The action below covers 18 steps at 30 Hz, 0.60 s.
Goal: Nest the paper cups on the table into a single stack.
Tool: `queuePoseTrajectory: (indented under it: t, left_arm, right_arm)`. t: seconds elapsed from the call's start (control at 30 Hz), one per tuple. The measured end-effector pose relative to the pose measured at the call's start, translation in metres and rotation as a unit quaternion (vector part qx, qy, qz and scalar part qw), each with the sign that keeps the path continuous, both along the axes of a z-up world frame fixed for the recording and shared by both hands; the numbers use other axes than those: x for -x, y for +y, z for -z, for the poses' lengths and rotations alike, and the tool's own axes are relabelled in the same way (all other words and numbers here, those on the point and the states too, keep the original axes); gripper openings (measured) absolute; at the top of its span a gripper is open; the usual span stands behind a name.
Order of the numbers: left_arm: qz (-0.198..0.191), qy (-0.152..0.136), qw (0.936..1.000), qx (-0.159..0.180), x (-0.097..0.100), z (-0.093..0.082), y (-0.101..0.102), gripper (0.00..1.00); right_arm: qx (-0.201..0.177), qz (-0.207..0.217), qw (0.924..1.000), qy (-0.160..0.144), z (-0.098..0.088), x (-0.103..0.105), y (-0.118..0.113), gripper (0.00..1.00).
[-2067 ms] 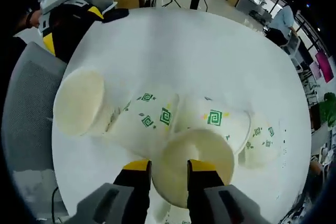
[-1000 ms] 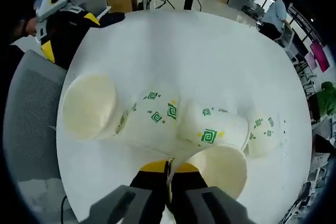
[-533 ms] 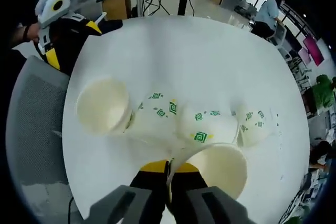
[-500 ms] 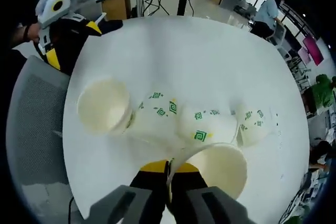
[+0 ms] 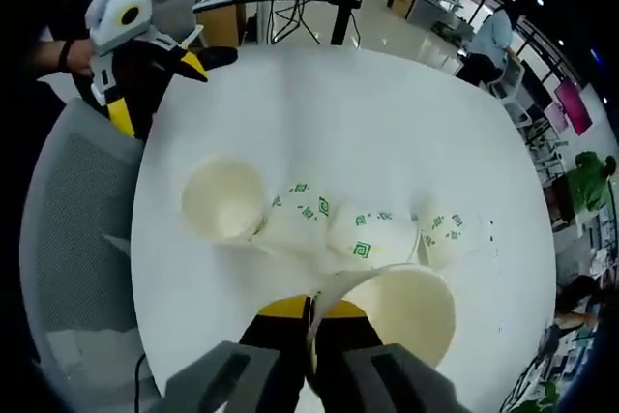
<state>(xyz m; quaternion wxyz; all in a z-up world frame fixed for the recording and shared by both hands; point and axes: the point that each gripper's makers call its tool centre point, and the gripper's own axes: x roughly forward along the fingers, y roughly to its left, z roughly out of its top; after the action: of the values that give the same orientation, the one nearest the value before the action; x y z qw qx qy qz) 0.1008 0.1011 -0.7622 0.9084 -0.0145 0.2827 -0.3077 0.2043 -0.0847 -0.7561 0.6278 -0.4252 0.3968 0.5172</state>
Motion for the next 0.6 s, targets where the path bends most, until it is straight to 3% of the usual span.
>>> queuePoseTrajectory:
  t: [0.33,0.6]
  left_arm:
    - [0.008,-0.002,1.0000,0.000,0.003,-0.005,-0.007,0.67]
    - [0.013,-0.001,0.9999,0.000,0.004,-0.002,-0.009,0.67]
  right_arm:
    - [-0.010,-0.032,0.9994,0.002,-0.014,0.009,0.010,0.00]
    - [-0.017,-0.067,0.9976,0.008,-0.029,0.027,0.032,0.00]
